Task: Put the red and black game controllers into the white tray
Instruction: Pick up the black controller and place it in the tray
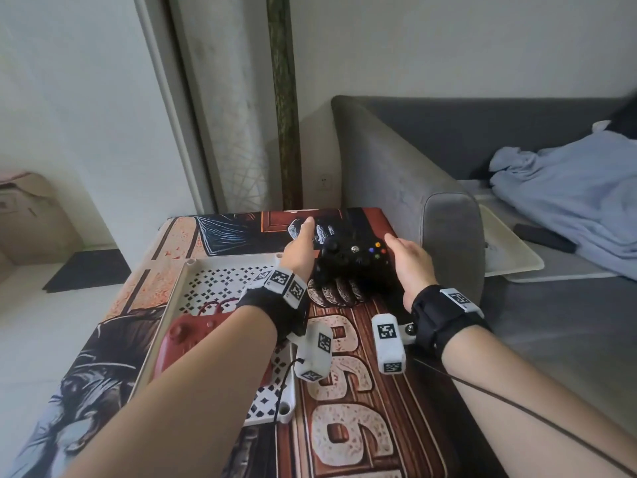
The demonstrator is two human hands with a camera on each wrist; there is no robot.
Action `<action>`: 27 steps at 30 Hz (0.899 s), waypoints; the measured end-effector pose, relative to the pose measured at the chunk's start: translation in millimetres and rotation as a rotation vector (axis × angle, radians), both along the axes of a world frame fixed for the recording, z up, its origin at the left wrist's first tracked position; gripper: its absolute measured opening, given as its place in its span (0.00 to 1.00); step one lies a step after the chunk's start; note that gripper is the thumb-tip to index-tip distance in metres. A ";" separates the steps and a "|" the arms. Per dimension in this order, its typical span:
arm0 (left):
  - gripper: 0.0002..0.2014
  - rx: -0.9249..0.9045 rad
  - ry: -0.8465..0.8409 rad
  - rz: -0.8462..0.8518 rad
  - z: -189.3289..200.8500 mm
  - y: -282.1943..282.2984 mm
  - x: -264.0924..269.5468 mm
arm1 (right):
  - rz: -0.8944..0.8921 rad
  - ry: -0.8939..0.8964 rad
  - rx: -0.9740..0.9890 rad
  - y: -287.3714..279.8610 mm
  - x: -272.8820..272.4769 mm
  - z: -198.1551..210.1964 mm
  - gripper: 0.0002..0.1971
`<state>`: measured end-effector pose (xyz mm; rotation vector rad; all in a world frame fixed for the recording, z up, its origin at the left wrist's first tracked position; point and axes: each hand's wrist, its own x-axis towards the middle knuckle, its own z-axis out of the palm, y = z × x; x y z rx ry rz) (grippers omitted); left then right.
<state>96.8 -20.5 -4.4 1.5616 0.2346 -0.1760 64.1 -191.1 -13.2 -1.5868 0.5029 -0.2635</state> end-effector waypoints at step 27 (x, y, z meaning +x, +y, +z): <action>0.74 -0.086 0.129 -0.034 -55.3 -20.5 45.8 | 0.093 0.231 0.104 5.3 11.1 1.4 0.36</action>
